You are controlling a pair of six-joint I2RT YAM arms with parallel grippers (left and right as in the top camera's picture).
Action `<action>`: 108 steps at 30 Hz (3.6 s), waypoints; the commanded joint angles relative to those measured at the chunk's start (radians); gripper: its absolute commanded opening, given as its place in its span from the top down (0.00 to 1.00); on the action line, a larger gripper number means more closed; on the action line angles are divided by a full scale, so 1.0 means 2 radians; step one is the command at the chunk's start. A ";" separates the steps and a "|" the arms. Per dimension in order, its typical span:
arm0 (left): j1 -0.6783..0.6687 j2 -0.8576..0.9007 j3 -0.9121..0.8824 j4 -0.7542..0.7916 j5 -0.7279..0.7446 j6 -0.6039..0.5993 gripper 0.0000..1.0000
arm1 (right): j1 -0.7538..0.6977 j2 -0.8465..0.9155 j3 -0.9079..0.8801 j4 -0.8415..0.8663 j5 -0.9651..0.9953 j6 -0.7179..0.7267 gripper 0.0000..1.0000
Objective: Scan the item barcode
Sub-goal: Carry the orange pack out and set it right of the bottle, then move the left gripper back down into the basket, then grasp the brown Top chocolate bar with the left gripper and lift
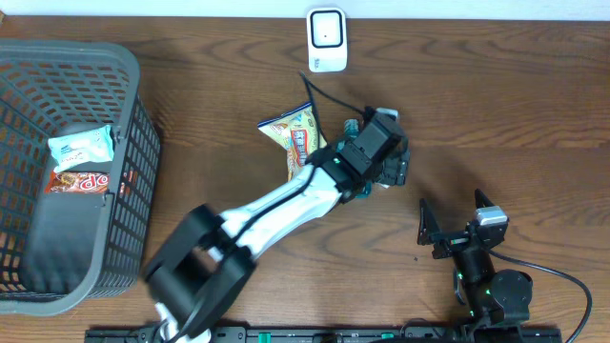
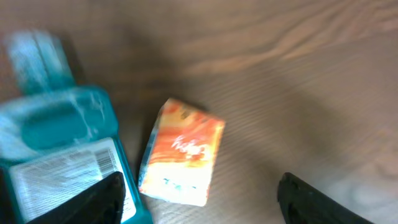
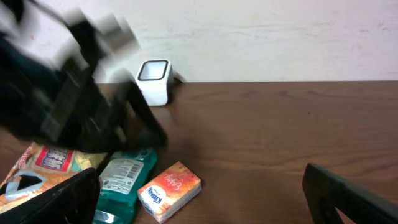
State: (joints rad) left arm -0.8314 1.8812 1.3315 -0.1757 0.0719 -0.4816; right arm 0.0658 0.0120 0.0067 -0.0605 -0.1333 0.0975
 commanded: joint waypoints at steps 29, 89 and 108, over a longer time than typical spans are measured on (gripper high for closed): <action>0.352 -0.458 0.002 -0.182 -0.290 0.127 0.02 | 0.003 -0.003 -0.001 -0.002 0.004 -0.005 0.01; 0.727 -0.070 0.000 -0.333 -0.055 -0.078 0.02 | 0.003 -0.003 -0.001 -0.002 0.004 -0.005 0.01; 0.727 0.023 0.000 -0.296 -0.055 -0.071 0.02 | 0.003 -0.003 -0.001 -0.002 0.004 -0.005 0.01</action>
State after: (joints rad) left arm 0.6205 1.9141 1.3319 -0.7670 -0.0151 -0.6289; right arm 0.0658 0.0120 0.0067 -0.0605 -0.1326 0.0971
